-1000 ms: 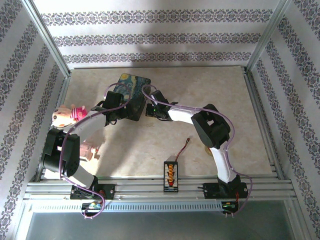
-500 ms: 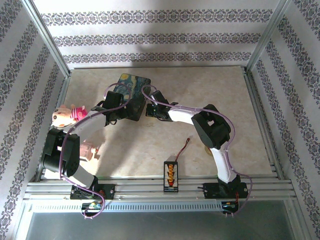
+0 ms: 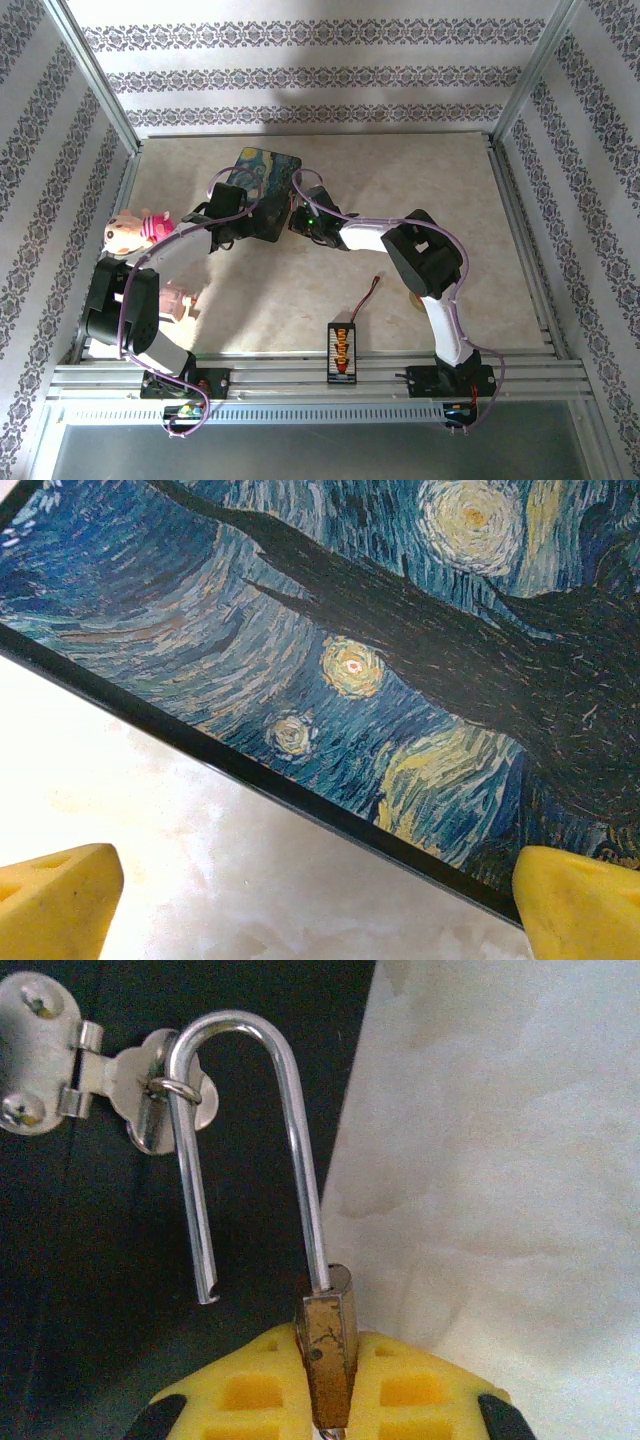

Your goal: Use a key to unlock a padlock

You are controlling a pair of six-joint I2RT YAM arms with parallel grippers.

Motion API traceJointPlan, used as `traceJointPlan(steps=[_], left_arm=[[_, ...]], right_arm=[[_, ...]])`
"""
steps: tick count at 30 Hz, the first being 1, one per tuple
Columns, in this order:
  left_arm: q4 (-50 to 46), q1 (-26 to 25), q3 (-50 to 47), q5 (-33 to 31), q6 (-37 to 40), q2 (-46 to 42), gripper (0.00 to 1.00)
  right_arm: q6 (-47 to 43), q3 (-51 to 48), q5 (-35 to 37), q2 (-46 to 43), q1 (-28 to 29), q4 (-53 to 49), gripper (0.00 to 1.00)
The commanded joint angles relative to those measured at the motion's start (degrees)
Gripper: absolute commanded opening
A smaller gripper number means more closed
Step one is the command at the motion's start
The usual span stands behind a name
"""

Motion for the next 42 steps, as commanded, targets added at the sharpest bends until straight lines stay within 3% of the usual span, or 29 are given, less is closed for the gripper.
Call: traceJointPlan(steps=[1, 42], left_arm=[[-6.33, 0.56, -2.55, -0.67, 0.86, 0.33, 0.99], [-5.89, 0.52, -3.18, -0.61, 0.94, 0.92, 0.99]], right_arm=[[4.23, -1.03, 0.64, -1.0, -0.86, 5.18, 0.0], [12.25, 1.6, -2.26, 4.82, -4.42, 14.75, 0.0]])
